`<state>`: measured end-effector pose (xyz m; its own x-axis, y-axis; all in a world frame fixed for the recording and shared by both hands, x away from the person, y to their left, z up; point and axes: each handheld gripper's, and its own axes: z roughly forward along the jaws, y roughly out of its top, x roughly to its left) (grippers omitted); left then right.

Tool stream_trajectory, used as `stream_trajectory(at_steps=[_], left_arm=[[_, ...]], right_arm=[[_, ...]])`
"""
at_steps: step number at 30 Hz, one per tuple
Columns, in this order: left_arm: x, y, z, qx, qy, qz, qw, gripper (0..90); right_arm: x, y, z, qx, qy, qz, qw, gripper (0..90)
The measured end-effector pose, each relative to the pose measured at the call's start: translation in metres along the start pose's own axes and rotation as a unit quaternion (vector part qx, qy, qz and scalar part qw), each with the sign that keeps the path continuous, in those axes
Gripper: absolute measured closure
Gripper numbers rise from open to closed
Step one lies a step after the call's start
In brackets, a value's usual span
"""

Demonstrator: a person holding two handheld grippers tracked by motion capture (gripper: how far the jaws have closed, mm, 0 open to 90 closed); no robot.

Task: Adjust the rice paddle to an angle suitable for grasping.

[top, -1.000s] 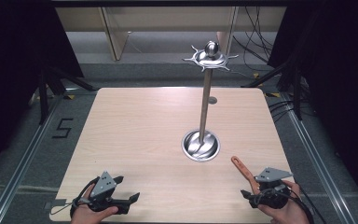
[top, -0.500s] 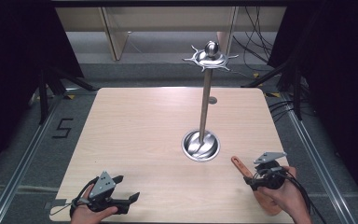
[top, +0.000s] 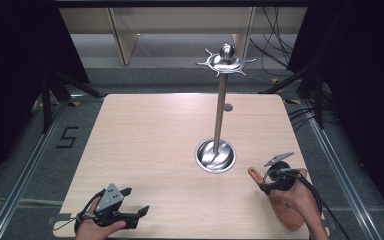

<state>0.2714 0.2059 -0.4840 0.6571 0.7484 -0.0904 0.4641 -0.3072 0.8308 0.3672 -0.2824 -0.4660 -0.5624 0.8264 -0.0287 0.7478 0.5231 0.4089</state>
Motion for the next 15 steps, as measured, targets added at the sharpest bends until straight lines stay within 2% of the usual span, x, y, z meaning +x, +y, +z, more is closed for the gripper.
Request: stream_trajectory(at_steps=[1,2,4,5,6,7,10,11,12,13,14,15], left_arm=[[-0.001,0.0,0.001,-0.003,-0.001,-0.006,1.0,14.8],[0.0,0.0,0.001,0.0,0.002,0.0,1.0,14.8],[0.0,-0.001,0.001,0.0,0.001,-0.001,1.0,14.8],[0.0,-0.001,0.001,0.0,0.001,-0.001,1.0,14.8],[0.002,0.0,0.0,0.001,0.002,0.007,1.0,14.8],[0.002,0.0,0.0,-0.002,0.001,0.005,1.0,14.8],[0.001,0.0,0.0,0.0,0.0,0.006,1.0,14.8],[0.002,0.0,0.0,0.0,0.001,0.006,1.0,14.8],[0.002,0.0,0.0,-0.001,0.001,0.005,1.0,14.8],[0.002,0.0,0.0,-0.001,0.001,0.005,1.0,14.8],[0.002,0.0,0.0,-0.001,0.001,0.005,1.0,14.8],[0.002,0.0,0.0,0.0,0.001,0.005,1.0,14.8]], right_arm=[[-0.001,0.001,0.001,0.0,0.002,-0.002,1.0,46.4],[-0.001,0.004,0.004,0.01,0.006,0.005,0.9999,47.9],[-0.003,0.007,0.006,0.015,0.001,0.0,0.9999,49.5],[-0.003,0.008,0.007,0.018,0.011,0.001,0.9998,49.8],[-0.003,0.008,0.007,0.018,0.011,0.001,0.9998,49.8],[-0.003,0.01,0.008,0.024,0.017,0.004,0.9996,51.1],[-0.004,0.011,0.01,0.029,0.015,0.002,0.9995,51.9],[-0.003,0.011,0.01,0.033,0.022,0.015,0.9991,52.4],[-0.006,0.012,0.011,0.033,0.022,0.003,0.9992,53.2],[-0.006,0.012,0.011,0.037,0.022,0.009,0.999,53.9],[-0.009,0.013,0.012,0.038,0.013,-0.004,0.9992,54.4],[-0.008,0.014,0.012,0.047,0.013,0.0,0.9988,54.7]])
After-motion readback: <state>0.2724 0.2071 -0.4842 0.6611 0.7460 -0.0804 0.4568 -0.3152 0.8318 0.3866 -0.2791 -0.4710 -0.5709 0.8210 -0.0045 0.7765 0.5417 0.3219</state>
